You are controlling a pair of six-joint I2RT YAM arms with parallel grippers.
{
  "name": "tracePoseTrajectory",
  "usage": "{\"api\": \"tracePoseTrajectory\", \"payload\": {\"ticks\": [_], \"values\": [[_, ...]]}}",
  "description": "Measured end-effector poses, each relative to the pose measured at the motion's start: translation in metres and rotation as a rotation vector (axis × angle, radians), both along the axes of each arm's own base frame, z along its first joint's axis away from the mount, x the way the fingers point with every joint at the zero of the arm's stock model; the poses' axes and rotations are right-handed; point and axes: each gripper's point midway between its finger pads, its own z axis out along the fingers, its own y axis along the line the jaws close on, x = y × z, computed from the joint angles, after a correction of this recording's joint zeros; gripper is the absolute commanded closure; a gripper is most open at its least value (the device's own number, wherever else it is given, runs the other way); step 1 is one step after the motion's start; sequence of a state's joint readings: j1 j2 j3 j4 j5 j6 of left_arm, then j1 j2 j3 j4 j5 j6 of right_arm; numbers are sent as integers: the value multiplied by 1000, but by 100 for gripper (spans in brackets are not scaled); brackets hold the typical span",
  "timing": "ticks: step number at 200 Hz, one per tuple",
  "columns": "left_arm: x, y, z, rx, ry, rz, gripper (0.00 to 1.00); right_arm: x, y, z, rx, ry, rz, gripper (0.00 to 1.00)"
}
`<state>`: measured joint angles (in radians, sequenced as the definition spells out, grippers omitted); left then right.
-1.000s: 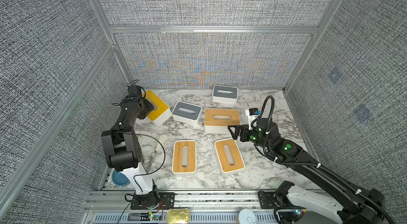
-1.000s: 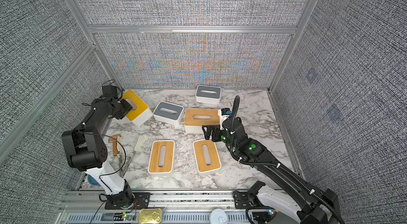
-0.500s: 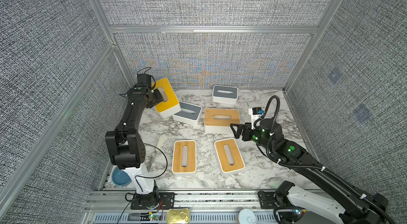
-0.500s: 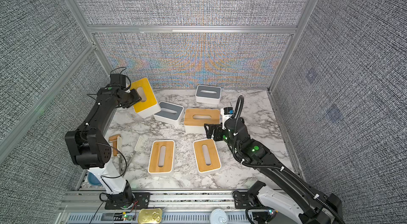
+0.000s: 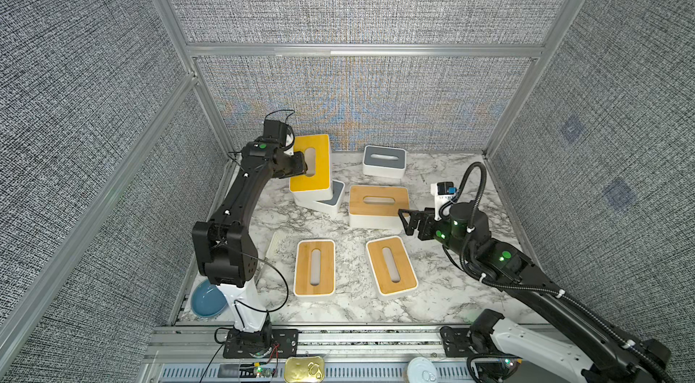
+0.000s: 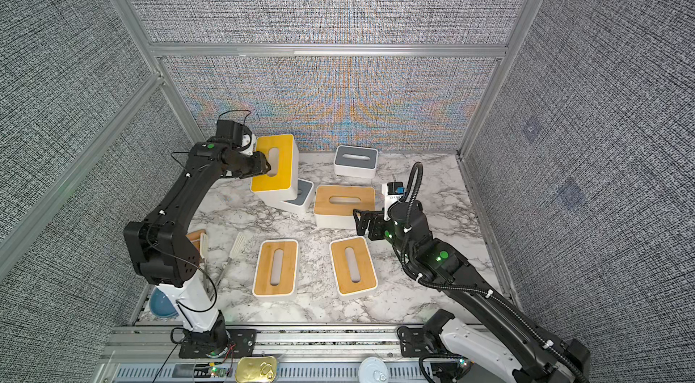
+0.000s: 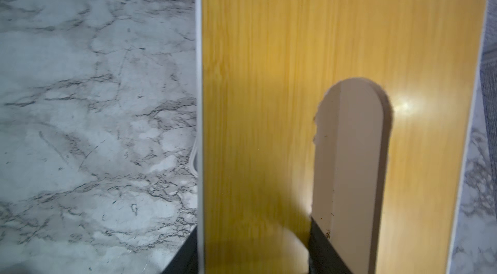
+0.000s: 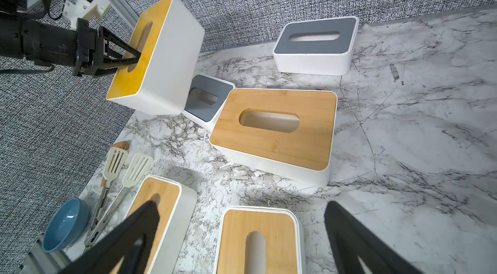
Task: Stack the tissue boxes
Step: Place the tissue box at the tissue box.
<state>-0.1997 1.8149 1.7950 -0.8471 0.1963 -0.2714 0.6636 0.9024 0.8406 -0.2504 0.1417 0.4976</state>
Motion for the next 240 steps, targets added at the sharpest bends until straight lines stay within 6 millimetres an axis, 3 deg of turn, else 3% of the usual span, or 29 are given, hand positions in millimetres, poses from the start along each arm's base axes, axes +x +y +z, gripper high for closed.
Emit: {"api": "tracePoseTrajectory", "payload": {"ticks": [37,107,140,203,240], "values": [[-5,-48,9,10,-42,-165,81,3,-10,3,-19,-8,-36,1],[-12,-126,-2,57,-39,-401,82,4,-24,6,-26,-10,-73,1],[-14,-152,-26,99,3,-474,82,2,-27,9,-21,-18,-81,1],[-17,-191,-35,113,-2,-567,82,1,-29,8,-30,-17,-80,1],[-12,-202,-43,117,-3,-584,82,1,-29,6,-38,-11,-81,1]]}}
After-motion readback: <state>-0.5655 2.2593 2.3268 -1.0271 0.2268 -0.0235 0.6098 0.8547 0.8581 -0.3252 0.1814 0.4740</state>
